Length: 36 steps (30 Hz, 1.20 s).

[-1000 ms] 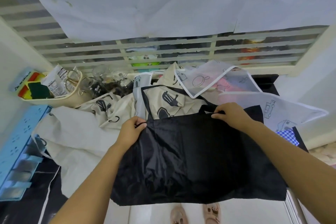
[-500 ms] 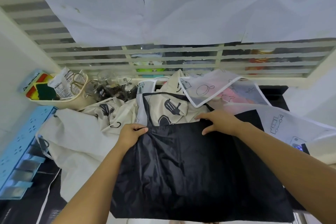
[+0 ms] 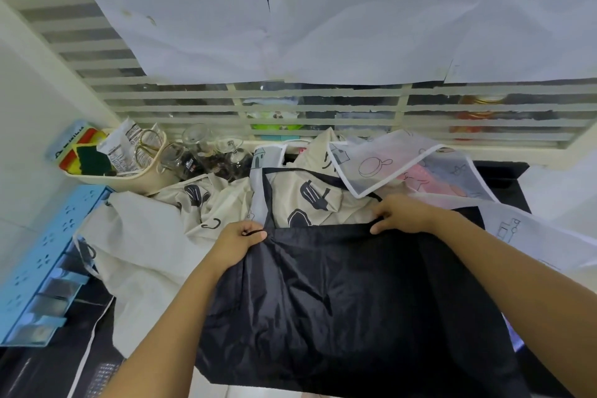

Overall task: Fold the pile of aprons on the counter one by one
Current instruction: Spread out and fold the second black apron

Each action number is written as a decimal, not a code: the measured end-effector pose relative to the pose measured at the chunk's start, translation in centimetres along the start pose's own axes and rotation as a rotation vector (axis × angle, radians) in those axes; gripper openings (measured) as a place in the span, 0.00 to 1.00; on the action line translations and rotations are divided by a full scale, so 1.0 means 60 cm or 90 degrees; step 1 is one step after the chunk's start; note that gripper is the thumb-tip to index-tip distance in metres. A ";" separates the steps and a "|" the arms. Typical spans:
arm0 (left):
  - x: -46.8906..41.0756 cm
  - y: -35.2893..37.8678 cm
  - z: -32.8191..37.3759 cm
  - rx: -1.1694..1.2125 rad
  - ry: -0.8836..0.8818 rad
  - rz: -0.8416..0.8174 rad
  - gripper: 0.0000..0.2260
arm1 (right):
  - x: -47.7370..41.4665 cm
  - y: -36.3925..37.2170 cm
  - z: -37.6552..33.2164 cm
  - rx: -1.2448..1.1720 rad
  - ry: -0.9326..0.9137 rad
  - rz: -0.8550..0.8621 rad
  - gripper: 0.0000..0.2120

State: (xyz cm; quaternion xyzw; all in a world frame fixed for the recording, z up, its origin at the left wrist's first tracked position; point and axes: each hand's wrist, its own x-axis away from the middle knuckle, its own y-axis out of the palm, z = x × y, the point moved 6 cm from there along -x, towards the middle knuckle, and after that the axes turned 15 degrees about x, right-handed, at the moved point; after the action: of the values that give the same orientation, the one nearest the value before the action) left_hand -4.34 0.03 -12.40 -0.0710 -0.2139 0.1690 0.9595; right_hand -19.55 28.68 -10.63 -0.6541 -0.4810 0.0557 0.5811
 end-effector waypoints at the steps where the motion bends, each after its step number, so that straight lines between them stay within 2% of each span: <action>1: 0.006 0.001 0.013 -0.016 0.014 -0.020 0.07 | 0.019 -0.014 -0.006 -0.003 -0.016 -0.015 0.09; 5: 0.008 0.005 0.094 -0.018 0.025 -0.117 0.03 | 0.106 -0.098 -0.022 0.006 -0.032 -0.049 0.08; 8: -0.017 0.016 0.185 -0.024 0.044 -0.171 0.07 | 0.150 -0.189 -0.007 -0.002 -0.005 0.014 0.15; 11: -0.066 0.037 0.268 -0.112 0.080 -0.172 0.04 | 0.160 -0.263 0.012 -0.026 0.006 0.099 0.20; 14: -0.119 0.062 0.318 -0.191 0.116 -0.135 0.08 | 0.148 -0.300 0.038 -0.097 0.014 0.072 0.16; 16: -0.147 0.085 0.327 -0.230 0.114 -0.127 0.08 | 0.123 -0.309 0.080 0.027 0.069 0.033 0.18; 18: -0.171 0.109 0.311 -0.261 0.085 -0.133 0.02 | 0.087 -0.301 0.124 0.230 0.164 -0.019 0.19; 20: -0.192 0.130 0.288 -0.285 0.069 -0.128 0.06 | 0.050 -0.280 0.153 0.339 0.251 -0.037 0.17; 21: -0.200 0.137 0.277 -0.284 0.061 -0.114 0.07 | 0.034 -0.268 0.160 0.365 0.275 -0.016 0.16; 23: -0.209 0.146 0.257 -0.277 0.049 -0.085 0.07 | 0.019 -0.250 0.156 0.410 0.321 0.114 0.06; 24: -0.213 0.149 0.248 -0.273 0.047 -0.069 0.08 | 0.019 -0.241 0.150 0.397 0.345 0.204 0.07; 25: -0.214 0.151 0.241 -0.269 0.049 -0.055 0.07 | 0.022 -0.226 0.142 0.347 0.361 0.278 0.13; 27: -0.216 0.154 0.234 -0.261 0.054 -0.035 0.06 | 0.020 -0.177 0.110 0.197 0.305 0.353 0.21; 29: -0.216 0.153 0.232 -0.267 0.068 -0.018 0.06 | 0.014 -0.119 0.060 0.110 0.163 0.333 0.25; 30: -0.214 0.153 0.233 -0.281 0.078 -0.012 0.07 | 0.011 -0.088 0.043 0.104 0.105 0.298 0.27; 32: -0.205 0.153 0.237 -0.319 0.116 -0.011 0.11 | 0.004 -0.046 0.036 0.166 0.061 0.232 0.31; 36: -0.172 0.131 0.234 -0.503 0.152 0.010 0.17 | -0.007 -0.024 0.070 0.217 0.093 0.217 0.32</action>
State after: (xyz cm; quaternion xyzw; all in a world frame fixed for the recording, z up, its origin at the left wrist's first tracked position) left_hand -21.56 4.62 -5.44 -0.4548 -0.1492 0.0714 0.8751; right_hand -23.23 31.16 -11.02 -0.6204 -0.3039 0.1857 0.6988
